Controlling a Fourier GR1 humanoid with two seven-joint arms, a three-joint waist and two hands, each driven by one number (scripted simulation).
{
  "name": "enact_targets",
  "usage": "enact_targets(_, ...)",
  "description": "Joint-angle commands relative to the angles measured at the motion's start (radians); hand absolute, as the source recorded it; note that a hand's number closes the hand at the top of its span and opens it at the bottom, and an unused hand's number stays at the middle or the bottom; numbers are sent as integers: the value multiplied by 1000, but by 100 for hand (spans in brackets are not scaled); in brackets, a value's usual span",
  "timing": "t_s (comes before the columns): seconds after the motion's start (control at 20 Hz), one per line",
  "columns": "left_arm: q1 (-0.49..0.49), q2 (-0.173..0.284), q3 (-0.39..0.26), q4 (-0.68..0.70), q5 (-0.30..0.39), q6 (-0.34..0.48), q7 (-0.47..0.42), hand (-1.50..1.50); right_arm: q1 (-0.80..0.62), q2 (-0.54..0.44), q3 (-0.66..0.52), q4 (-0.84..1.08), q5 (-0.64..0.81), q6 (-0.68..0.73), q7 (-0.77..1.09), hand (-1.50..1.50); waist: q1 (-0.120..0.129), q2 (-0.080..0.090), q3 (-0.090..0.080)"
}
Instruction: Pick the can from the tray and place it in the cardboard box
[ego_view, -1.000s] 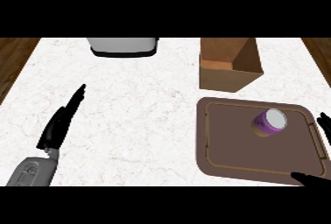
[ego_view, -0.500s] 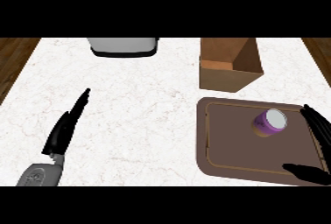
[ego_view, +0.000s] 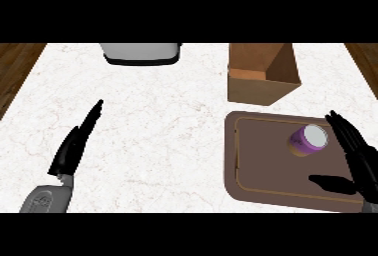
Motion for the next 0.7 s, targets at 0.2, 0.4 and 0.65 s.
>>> enact_targets(0.2,8,-25,15,-26,-25,-20,-1,0,-64,30,26,107,24,-9,-21,-150,0,0,0)
enact_targets(0.4,66,-8,26,-32,-27,-39,-39,0,-89,31,17,177,31,-36,-49,-150,4,0,0)
enact_targets(0.65,-37,-16,50,-1,-33,-38,18,0,-63,32,19,181,26,-42,-79,-150,-1,0,0)
